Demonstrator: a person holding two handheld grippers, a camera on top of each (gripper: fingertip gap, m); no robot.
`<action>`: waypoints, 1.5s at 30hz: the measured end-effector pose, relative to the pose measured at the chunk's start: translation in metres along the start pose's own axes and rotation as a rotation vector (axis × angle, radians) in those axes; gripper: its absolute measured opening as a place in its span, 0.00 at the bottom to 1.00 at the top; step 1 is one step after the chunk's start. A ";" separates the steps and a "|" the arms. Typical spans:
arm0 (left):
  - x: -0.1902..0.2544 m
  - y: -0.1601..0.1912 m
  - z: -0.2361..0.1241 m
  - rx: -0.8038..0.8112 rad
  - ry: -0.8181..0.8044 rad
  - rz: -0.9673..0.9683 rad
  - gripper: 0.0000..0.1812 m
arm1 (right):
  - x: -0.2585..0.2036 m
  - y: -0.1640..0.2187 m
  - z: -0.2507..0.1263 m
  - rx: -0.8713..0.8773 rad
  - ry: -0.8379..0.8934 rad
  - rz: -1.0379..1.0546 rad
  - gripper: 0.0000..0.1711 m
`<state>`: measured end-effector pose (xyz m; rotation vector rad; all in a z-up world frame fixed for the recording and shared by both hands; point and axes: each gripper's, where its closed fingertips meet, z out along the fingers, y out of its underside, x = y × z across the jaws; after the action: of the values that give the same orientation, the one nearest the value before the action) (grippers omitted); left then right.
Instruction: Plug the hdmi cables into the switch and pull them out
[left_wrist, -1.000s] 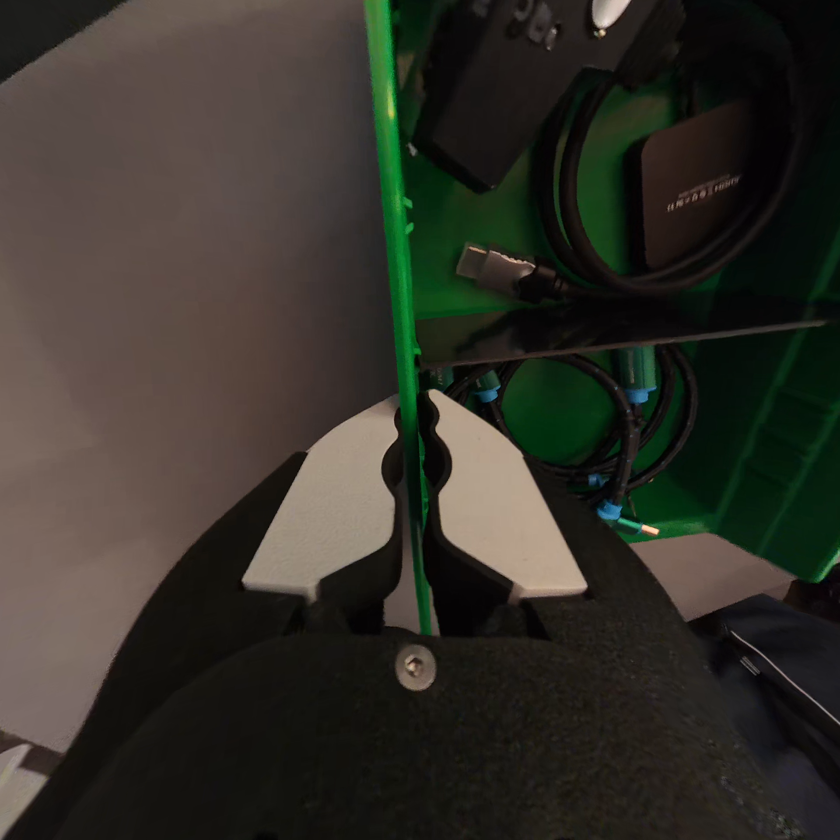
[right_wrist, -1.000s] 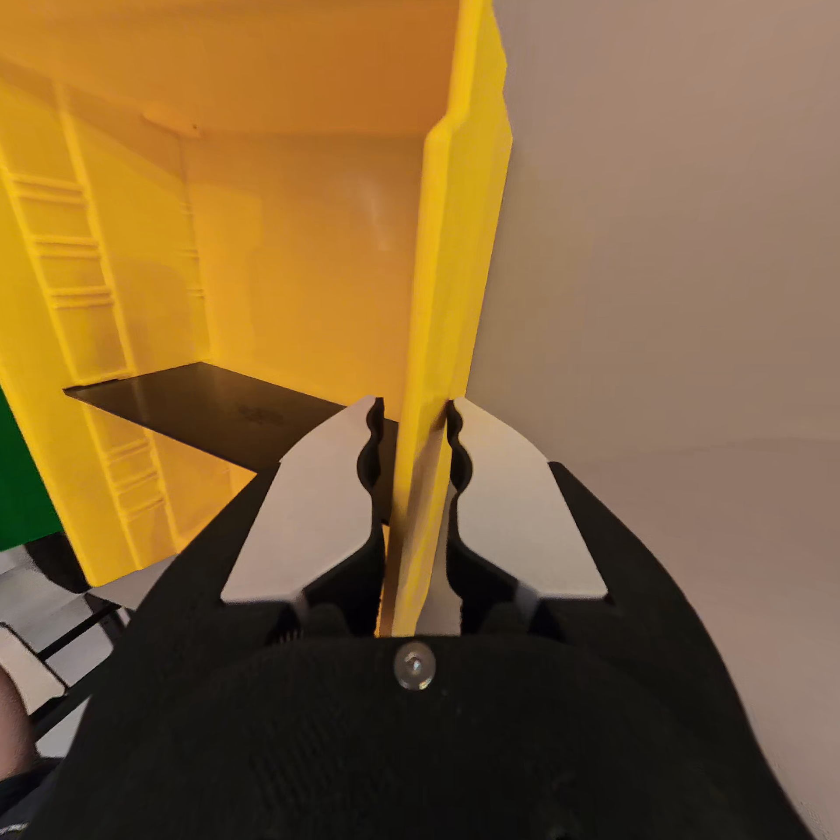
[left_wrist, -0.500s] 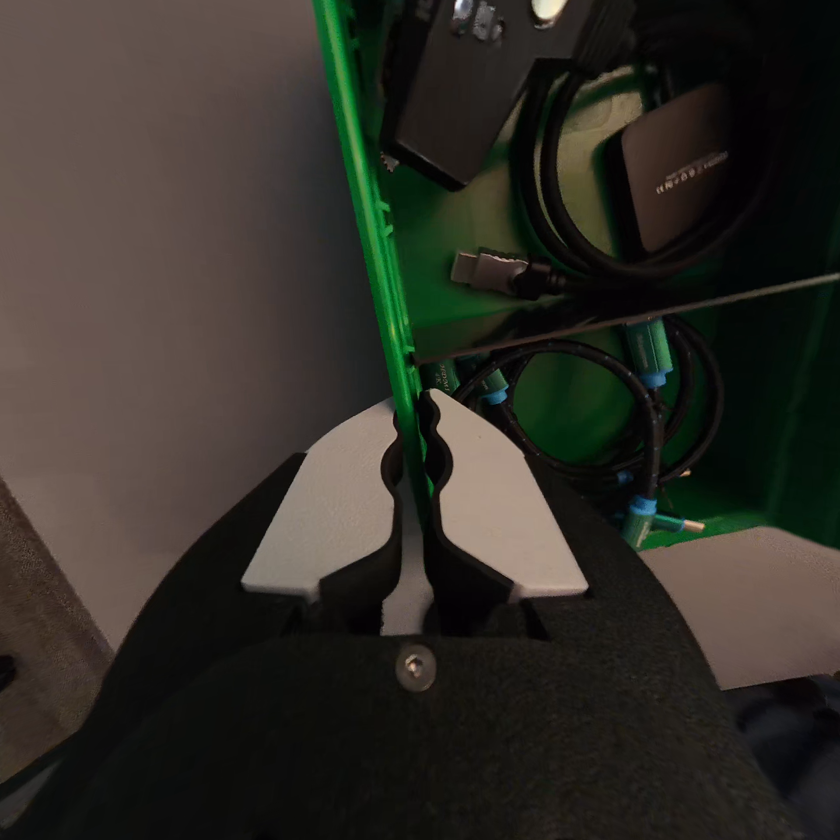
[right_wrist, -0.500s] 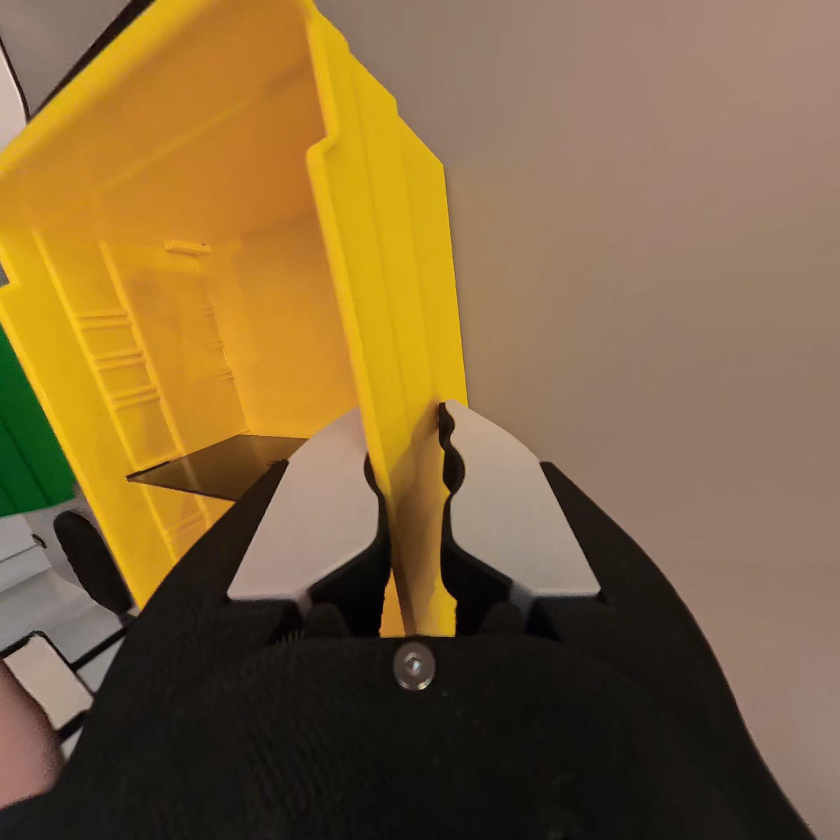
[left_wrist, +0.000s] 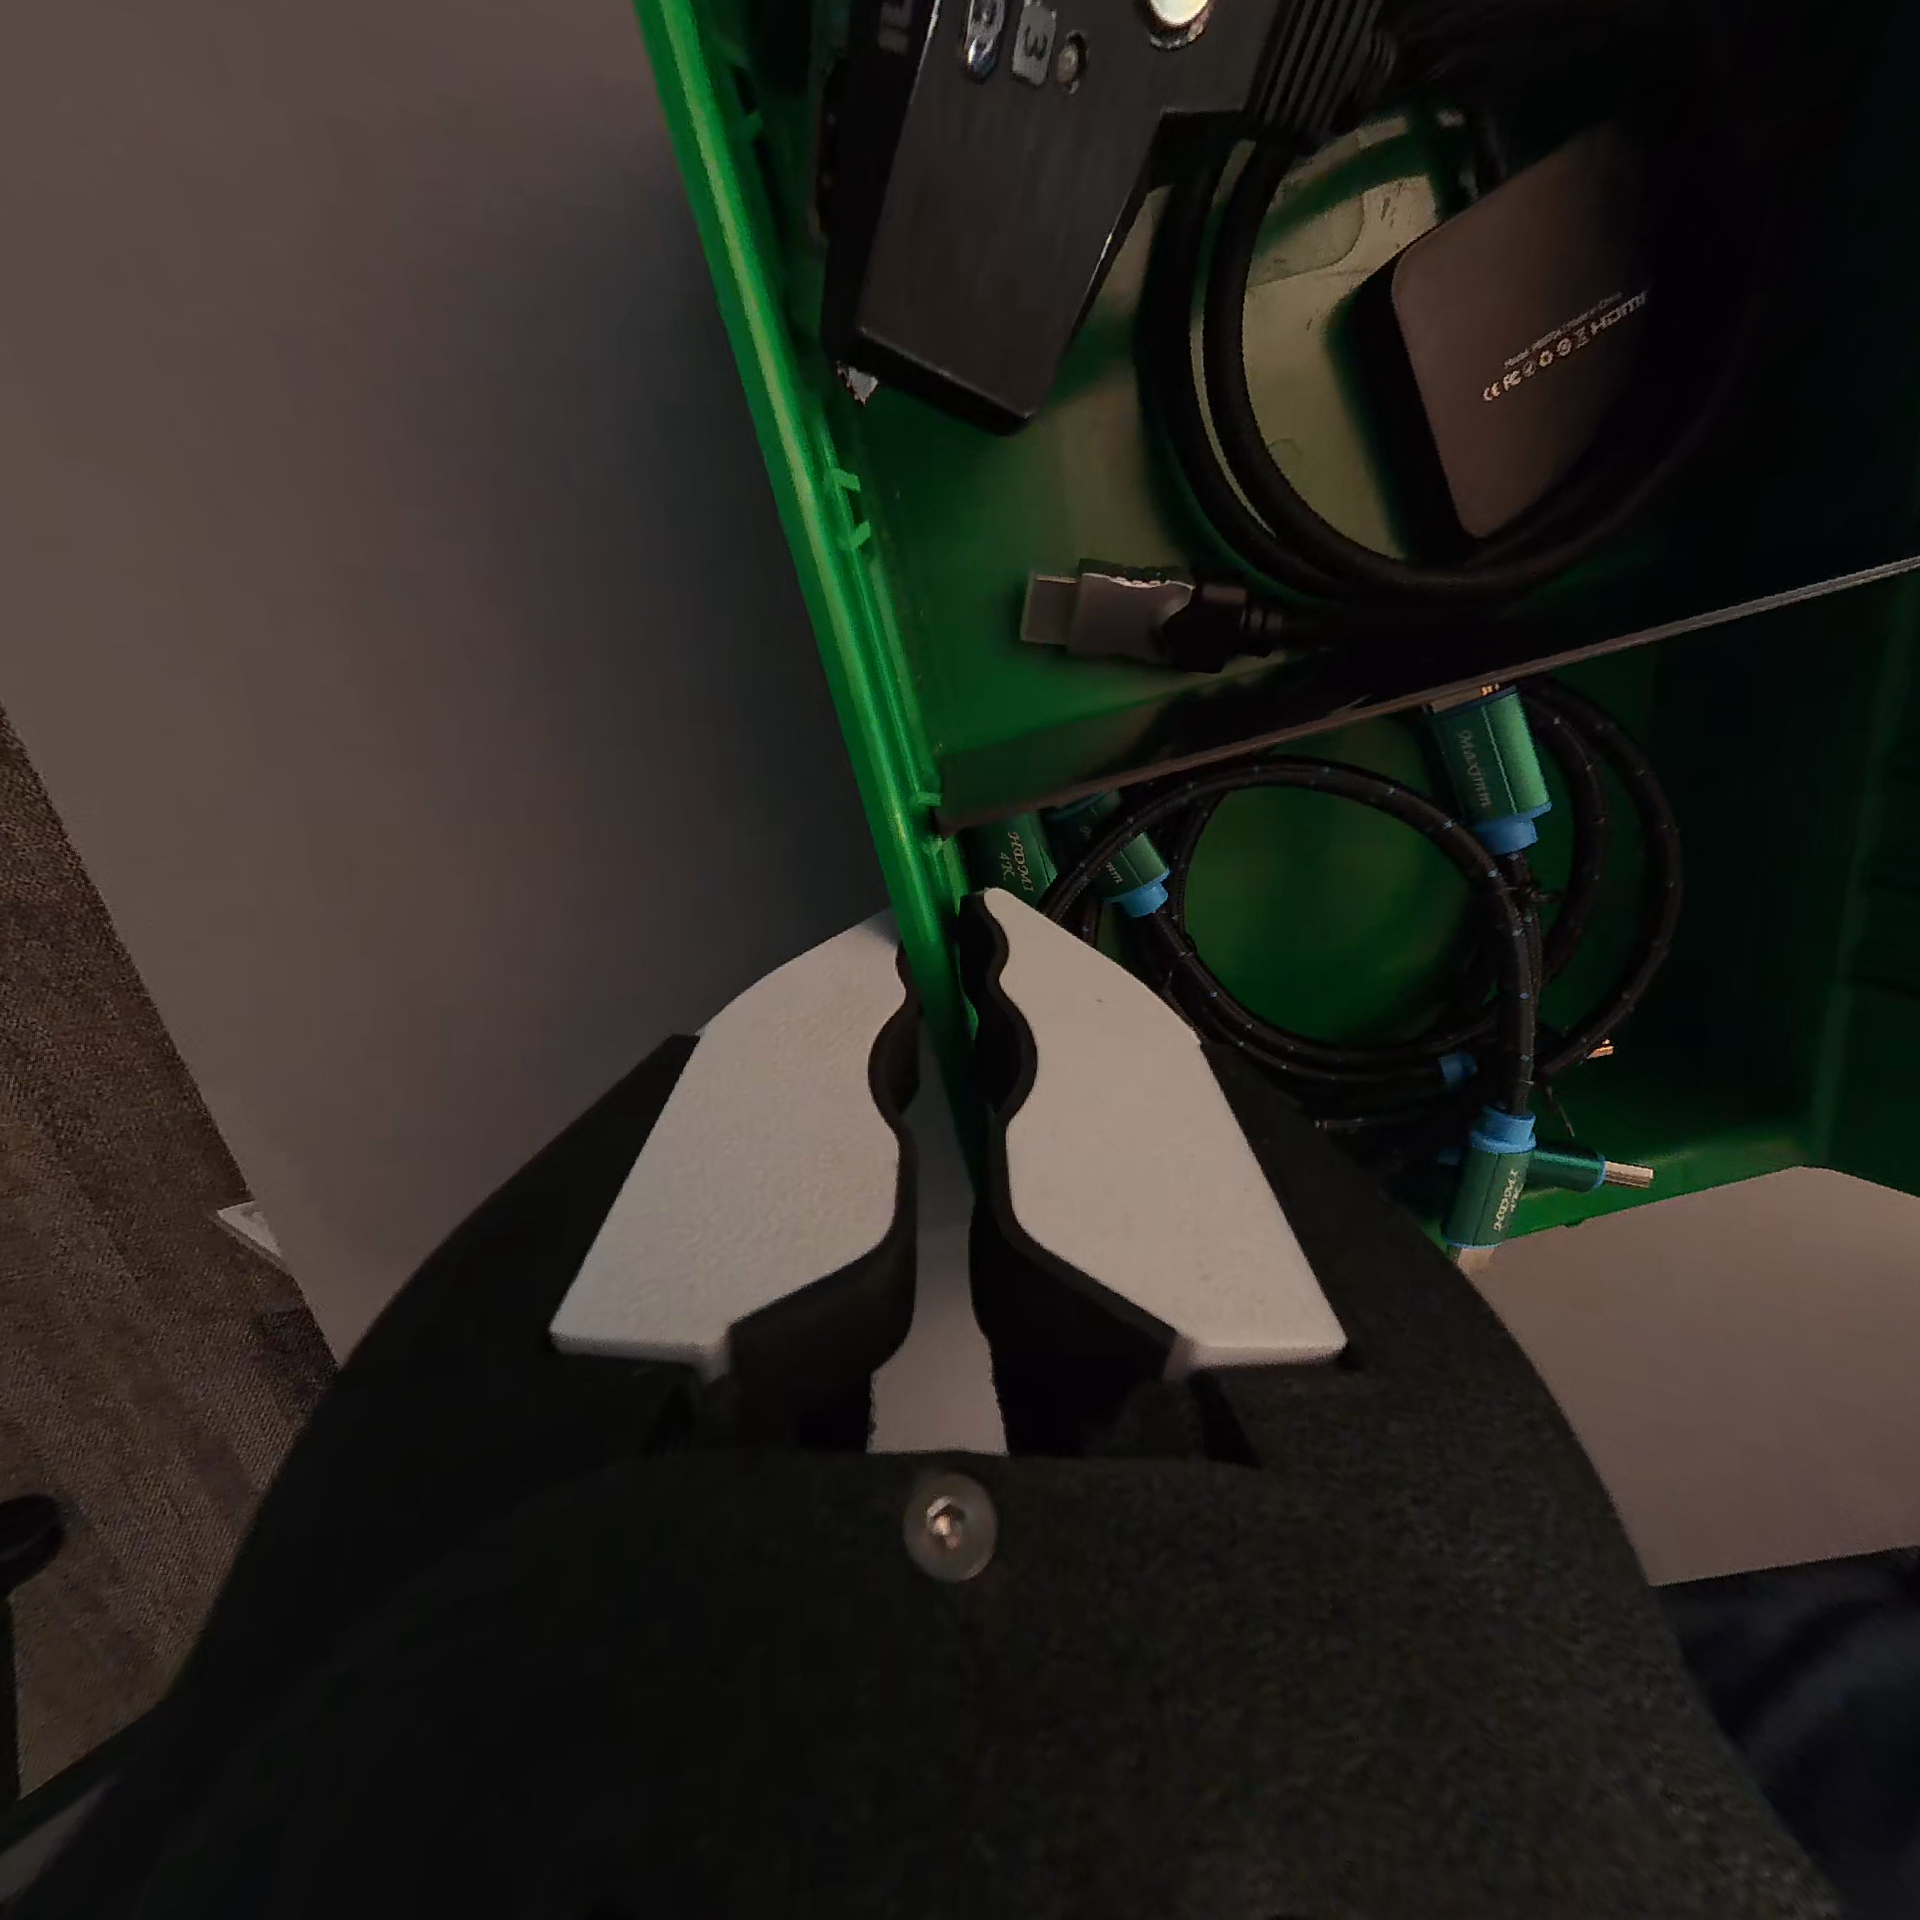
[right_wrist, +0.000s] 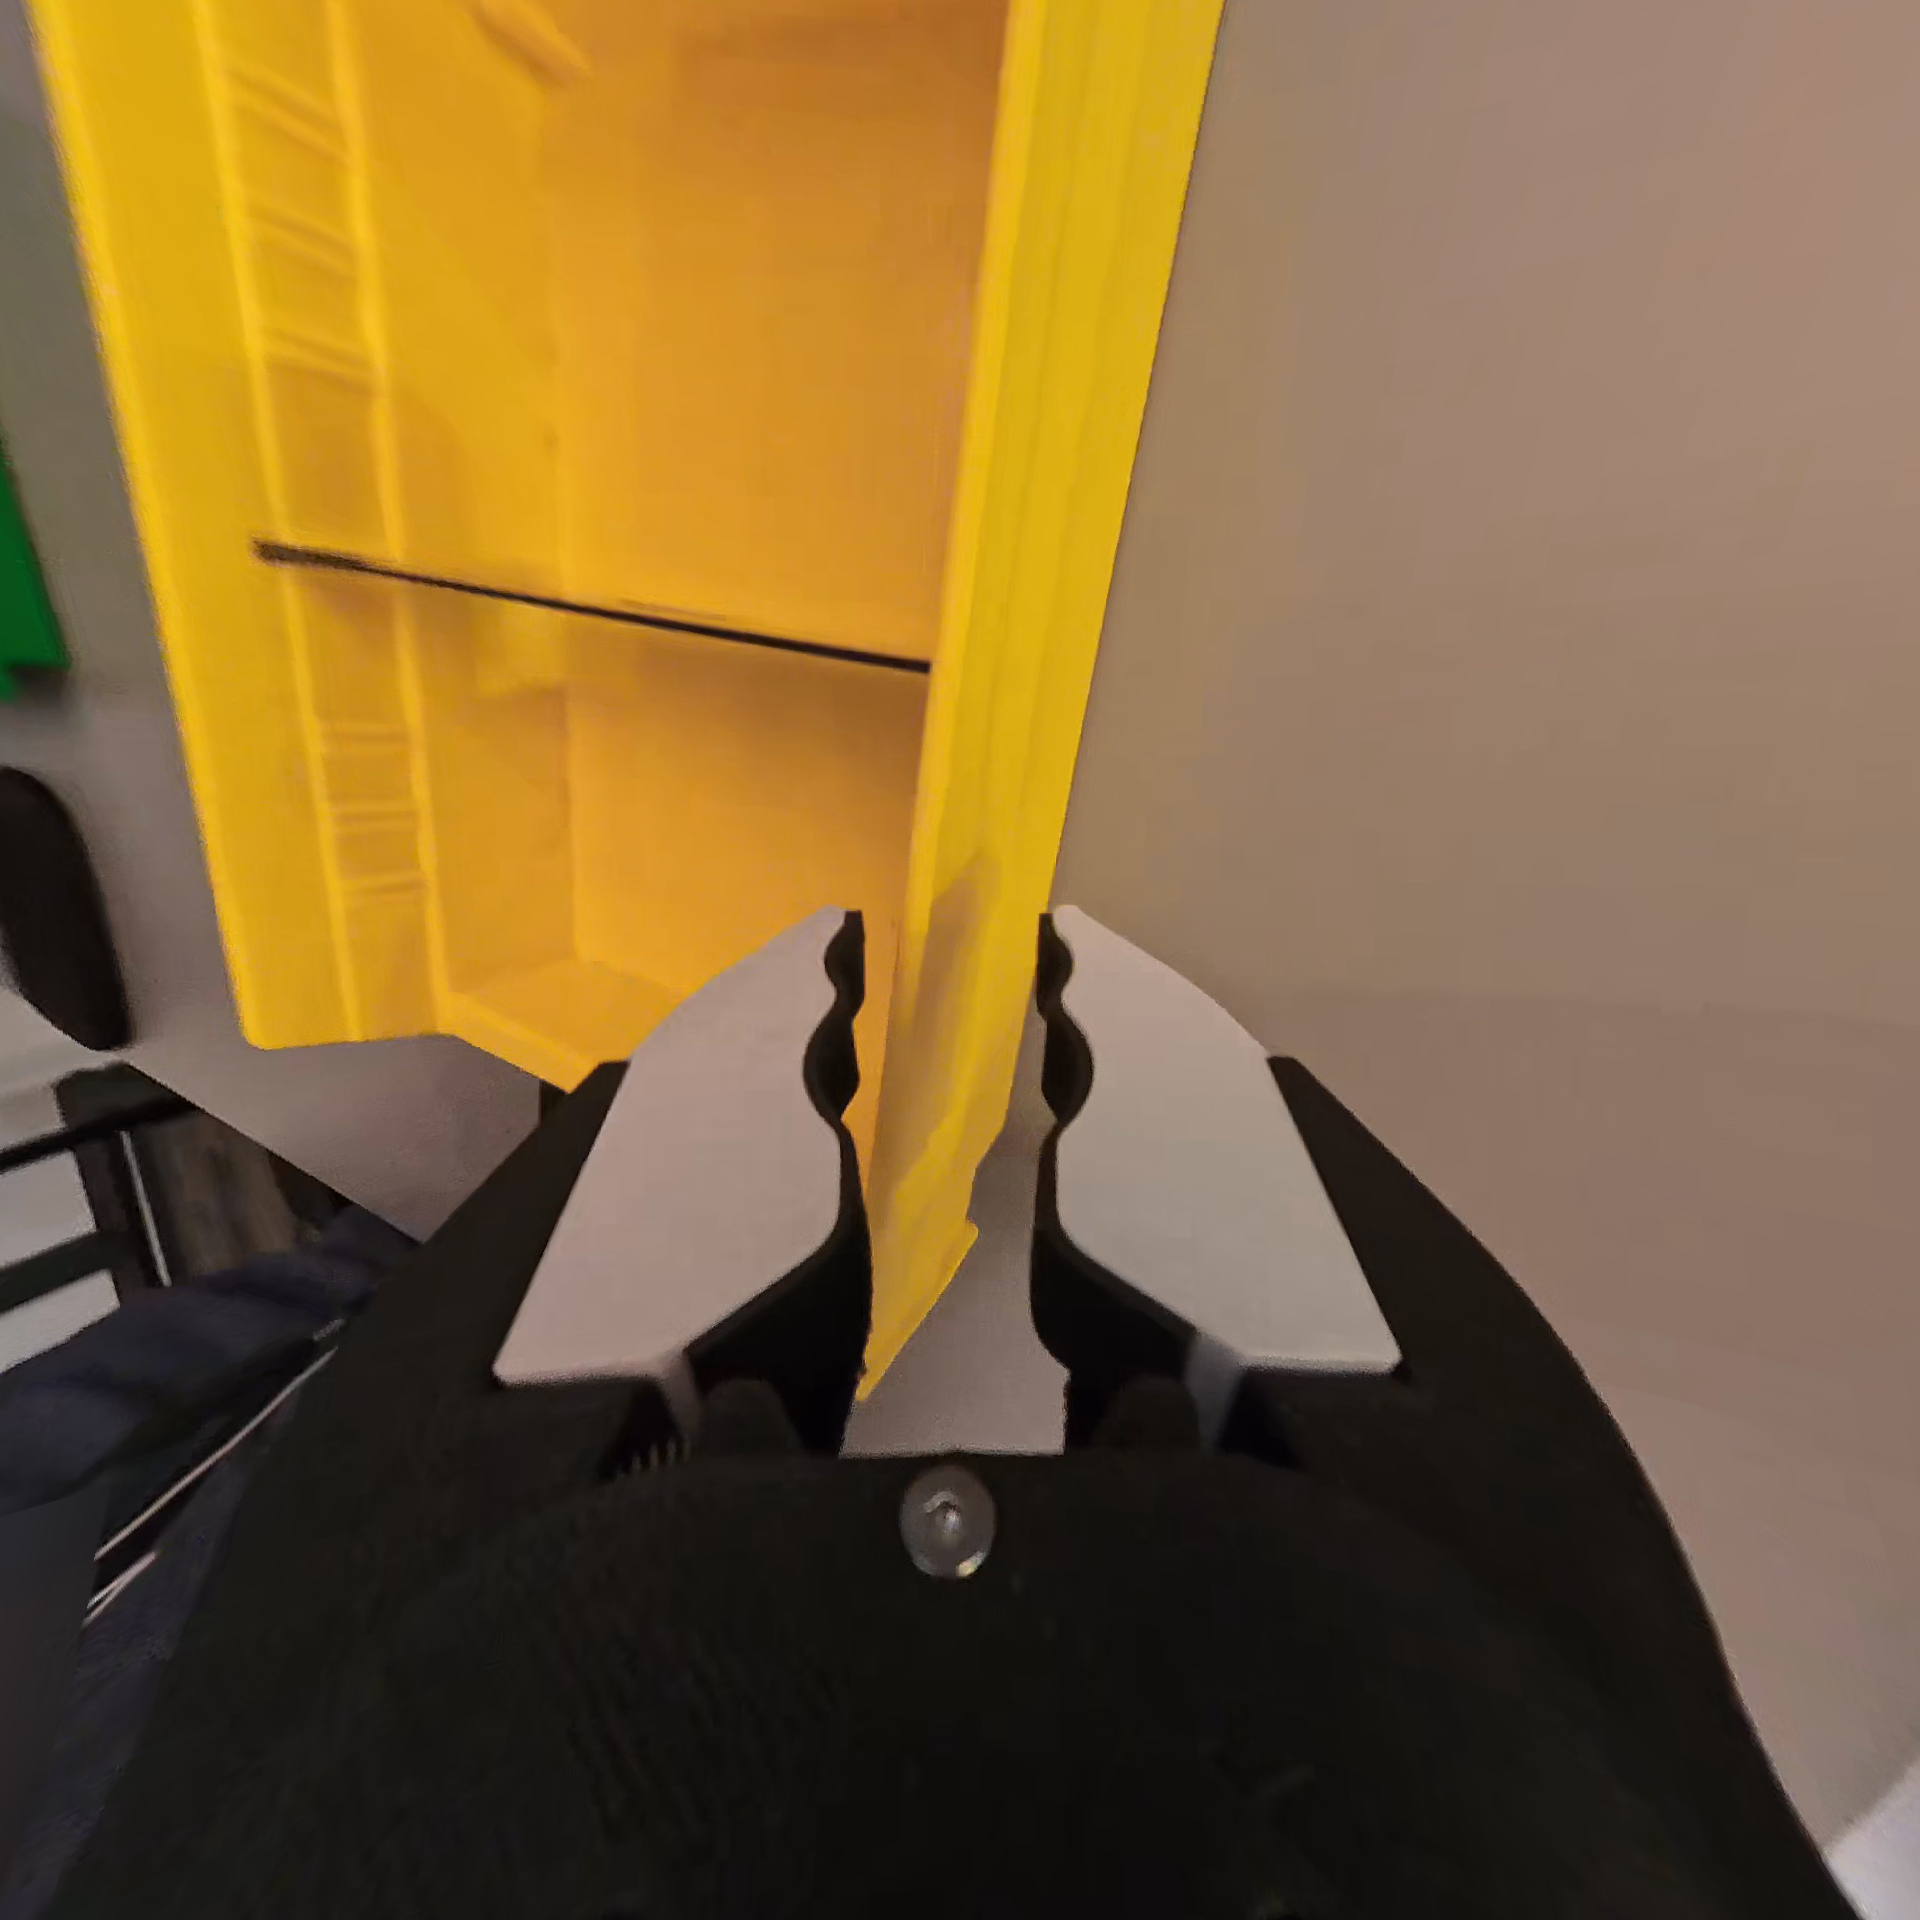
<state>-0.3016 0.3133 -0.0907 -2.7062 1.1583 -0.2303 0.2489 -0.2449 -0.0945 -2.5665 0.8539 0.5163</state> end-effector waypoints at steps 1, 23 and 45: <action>-0.001 0.000 0.000 -0.001 -0.001 0.000 0.03 | 0.000 0.003 0.006 -0.048 0.027 -0.001 0.17; -0.020 0.011 -0.004 -0.012 -0.039 0.083 0.04 | -0.015 -0.005 0.037 -0.213 0.091 0.157 0.09; -0.034 0.002 -0.034 0.153 -0.258 0.269 0.08 | -0.022 -0.013 0.017 -0.101 0.013 0.067 0.10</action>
<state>-0.3335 0.3324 -0.0611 -2.3334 1.3435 0.0661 0.2370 -0.2170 -0.0962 -2.6425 0.9430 0.5773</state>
